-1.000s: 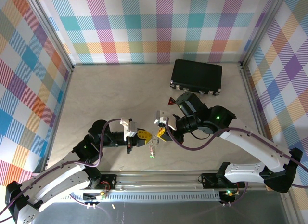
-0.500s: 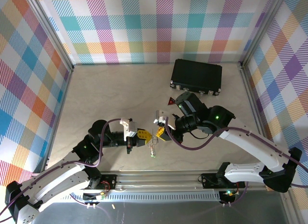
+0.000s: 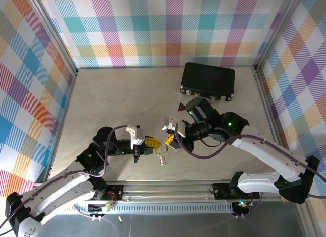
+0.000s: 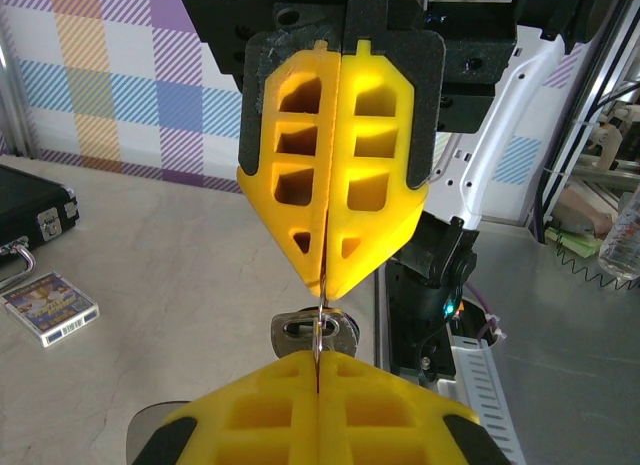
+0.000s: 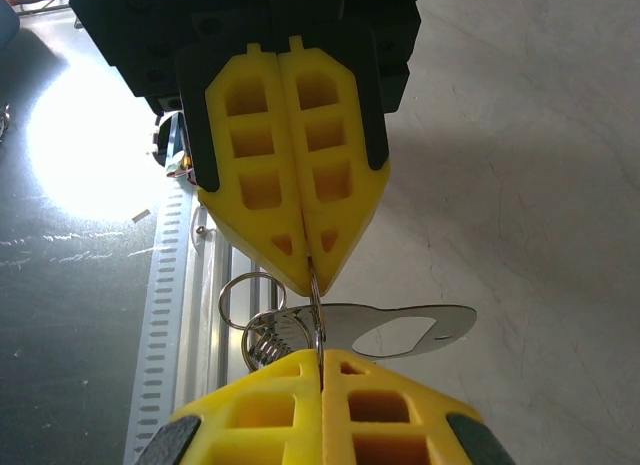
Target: Put the keys on the keyring
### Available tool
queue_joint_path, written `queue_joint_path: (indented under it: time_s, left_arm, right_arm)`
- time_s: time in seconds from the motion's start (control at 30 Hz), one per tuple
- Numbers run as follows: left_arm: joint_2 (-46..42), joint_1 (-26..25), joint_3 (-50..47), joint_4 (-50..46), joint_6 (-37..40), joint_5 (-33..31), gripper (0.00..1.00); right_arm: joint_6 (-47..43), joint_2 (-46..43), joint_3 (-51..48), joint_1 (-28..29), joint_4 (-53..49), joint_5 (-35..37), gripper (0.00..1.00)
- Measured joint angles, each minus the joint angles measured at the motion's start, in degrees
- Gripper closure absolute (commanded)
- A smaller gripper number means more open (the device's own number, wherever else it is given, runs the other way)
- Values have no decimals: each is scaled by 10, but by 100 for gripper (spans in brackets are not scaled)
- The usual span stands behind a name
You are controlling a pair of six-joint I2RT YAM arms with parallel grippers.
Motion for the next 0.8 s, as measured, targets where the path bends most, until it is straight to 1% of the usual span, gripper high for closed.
queue_joint_path:
  time_s: [0.8]
  left_arm:
    - [0,0,0,-7,0,-2,100]
  right_arm:
    - [0,7,0,0,1,-5,100]
